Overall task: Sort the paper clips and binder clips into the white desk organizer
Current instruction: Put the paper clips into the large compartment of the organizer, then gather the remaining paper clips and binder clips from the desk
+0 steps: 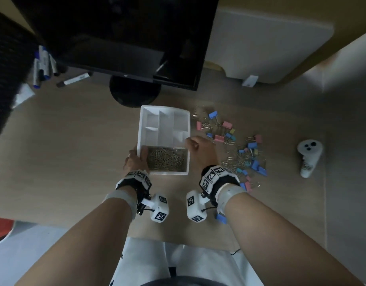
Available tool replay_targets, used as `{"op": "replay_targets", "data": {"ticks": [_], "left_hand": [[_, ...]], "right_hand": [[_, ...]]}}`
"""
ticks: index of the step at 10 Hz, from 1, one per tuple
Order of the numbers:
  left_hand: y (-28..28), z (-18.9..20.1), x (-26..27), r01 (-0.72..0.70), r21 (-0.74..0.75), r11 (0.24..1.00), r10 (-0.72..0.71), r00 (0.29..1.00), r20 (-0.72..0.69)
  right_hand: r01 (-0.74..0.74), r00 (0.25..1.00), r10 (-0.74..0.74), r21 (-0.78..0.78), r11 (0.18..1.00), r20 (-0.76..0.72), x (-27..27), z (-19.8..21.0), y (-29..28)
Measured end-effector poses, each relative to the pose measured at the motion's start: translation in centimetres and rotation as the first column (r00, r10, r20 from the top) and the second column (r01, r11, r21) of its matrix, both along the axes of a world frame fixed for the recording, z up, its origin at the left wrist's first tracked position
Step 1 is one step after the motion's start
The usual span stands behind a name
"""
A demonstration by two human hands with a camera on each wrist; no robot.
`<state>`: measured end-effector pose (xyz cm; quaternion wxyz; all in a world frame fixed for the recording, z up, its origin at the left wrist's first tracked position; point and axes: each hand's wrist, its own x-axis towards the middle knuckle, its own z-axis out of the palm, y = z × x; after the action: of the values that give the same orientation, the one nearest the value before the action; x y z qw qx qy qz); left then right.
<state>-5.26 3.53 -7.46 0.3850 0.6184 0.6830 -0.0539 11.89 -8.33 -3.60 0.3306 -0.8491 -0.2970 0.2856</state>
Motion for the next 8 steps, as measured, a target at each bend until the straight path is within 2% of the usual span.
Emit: {"op": "replay_targets", "data": {"ticks": [1, 2, 3, 4, 6, 8], "left_hand": [[-0.6, 0.0, 0.7, -0.012, -0.006, 1.000, 0.012, 0.999, -0.035], [-1.0, -0.2, 1.1, 0.026, 0.008, 1.000, -0.026, 0.999, -0.046], [-1.5, -0.2, 1.7, 0.047, -0.011, 0.999, -0.047, 0.997, -0.056], [-1.8, 0.0, 2.2, 0.086, -0.009, 0.996, -0.086, 0.994, -0.059], [-2.9, 1.2, 1.7, 0.176, -0.012, 0.984, -0.176, 0.984, -0.028], [-4.2, 2.2, 1.3, 0.193, 0.010, 0.981, -0.193, 0.981, 0.005]], "right_hand": [[0.206, 0.978, -0.180, -0.319, 0.925, 0.110, 2.3, -0.3, -4.6], [0.387, 0.919, -0.313, -0.399, 0.831, 0.240, 3.8, -1.2, -9.4], [0.426, 0.904, -0.350, -0.449, 0.785, 0.247, 3.8, -1.9, -11.9], [0.462, 0.886, -0.426, -0.446, 0.767, 0.186, 2.9, -1.6, -12.5], [0.504, 0.858, -0.481, -0.485, 0.715, 0.181, -1.5, -0.4, -15.3], [0.488, 0.857, -0.503, -0.493, 0.720, 0.115, -4.4, -0.9, -17.0]]}}
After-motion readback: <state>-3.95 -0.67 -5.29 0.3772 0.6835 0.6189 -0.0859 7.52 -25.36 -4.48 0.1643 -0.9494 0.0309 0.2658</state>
